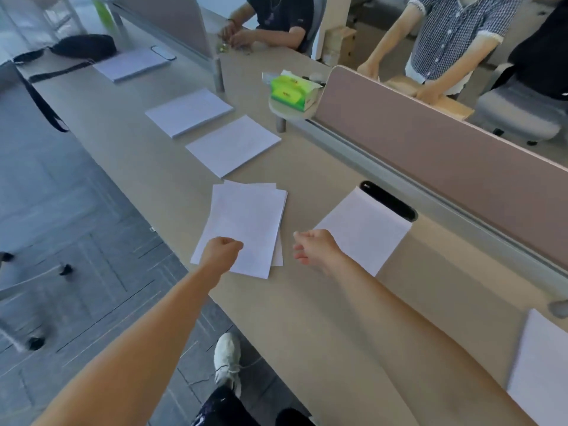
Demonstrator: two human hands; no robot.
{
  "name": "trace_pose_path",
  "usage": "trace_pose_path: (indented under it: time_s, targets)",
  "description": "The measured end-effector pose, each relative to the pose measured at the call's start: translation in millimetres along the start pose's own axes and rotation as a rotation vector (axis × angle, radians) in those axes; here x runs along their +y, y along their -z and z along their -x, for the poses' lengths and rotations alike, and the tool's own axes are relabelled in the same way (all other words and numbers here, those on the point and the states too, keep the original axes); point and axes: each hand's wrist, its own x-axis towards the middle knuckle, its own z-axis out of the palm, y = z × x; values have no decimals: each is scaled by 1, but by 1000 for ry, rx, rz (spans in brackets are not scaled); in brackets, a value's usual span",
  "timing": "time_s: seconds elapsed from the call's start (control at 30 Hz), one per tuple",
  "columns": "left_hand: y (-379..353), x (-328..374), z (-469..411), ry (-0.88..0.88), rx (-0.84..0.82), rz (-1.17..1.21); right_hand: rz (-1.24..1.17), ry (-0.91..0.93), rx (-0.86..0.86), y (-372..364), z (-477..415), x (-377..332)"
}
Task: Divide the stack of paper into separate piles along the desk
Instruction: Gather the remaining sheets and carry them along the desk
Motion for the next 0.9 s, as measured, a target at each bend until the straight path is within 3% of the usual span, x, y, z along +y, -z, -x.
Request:
trace_pose_path:
  time_s: [0.27,0.4,0.7,0.9]
  targets:
    - [66,11,-150,75,79,54,236,-167,186,-72,-122,-29]
    - [74,2,-206,178,25,69,305,-241,250,-87,-158,-30]
    - [72,17,-230,361,-115,159,321,-361,205,-105,-191,-46]
    - [66,10,-232,354,-117,164,297,-366,196,-113,-195,-50]
